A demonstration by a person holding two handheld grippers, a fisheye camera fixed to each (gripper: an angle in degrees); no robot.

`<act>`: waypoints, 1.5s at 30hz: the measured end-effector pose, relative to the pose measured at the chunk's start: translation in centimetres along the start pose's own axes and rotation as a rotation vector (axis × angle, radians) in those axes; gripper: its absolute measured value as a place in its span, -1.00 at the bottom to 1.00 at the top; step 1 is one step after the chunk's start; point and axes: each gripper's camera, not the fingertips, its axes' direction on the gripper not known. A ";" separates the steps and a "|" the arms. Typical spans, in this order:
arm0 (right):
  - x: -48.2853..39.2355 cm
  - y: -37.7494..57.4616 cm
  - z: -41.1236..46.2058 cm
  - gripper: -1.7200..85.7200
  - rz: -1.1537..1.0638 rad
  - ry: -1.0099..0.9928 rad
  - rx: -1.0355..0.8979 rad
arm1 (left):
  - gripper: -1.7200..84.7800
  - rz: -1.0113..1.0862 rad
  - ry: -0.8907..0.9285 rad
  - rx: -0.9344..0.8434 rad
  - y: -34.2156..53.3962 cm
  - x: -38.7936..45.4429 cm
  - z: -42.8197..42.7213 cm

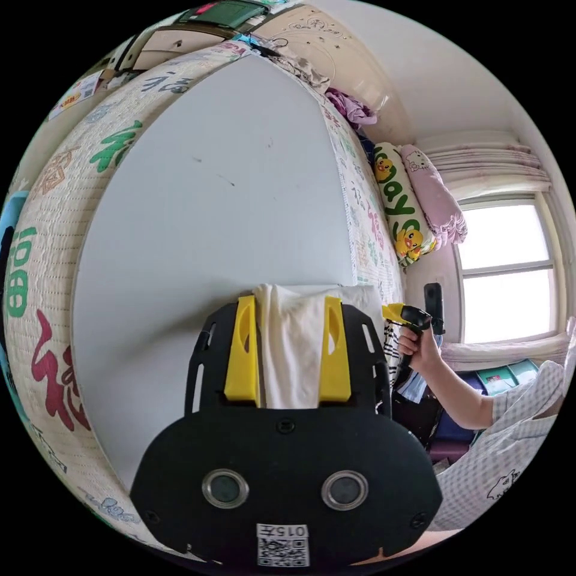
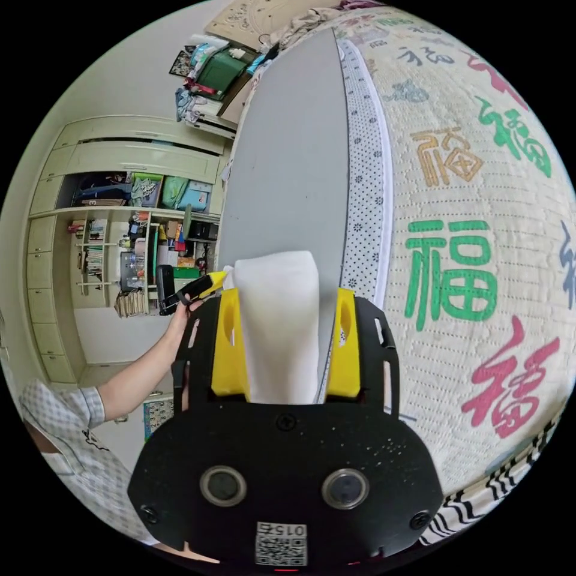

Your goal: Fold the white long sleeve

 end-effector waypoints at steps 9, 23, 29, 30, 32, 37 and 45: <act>-2.9 1.0 -5.0 -0.75 0.073 -0.167 0.101 | -0.84 0.090 0.119 0.019 0.9 6.8 -3.7; -21.7 29.8 -31.2 -0.77 -0.102 -0.087 0.664 | -0.84 0.737 0.397 -0.036 13.1 43.2 -14.7; -22.8 36.2 -38.4 -0.77 -0.040 -0.024 0.758 | -0.84 0.778 0.530 -0.175 16.4 54.2 -8.8; -22.6 36.5 -39.2 -0.77 -0.034 -0.018 0.759 | -0.84 0.775 0.537 -0.183 16.6 55.2 -7.9; -21.7 36.6 -42.4 -0.76 -0.028 0.009 0.748 | -0.84 0.755 0.536 -0.194 17.0 59.2 -4.4; -17.3 32.0 -48.8 -0.76 0.023 0.098 0.670 | -0.84 0.654 0.494 -0.203 15.4 66.0 5.6; -0.5 9.5 -46.3 -0.89 0.372 0.500 0.396 | -0.86 0.347 -0.014 -0.272 6.8 69.1 32.1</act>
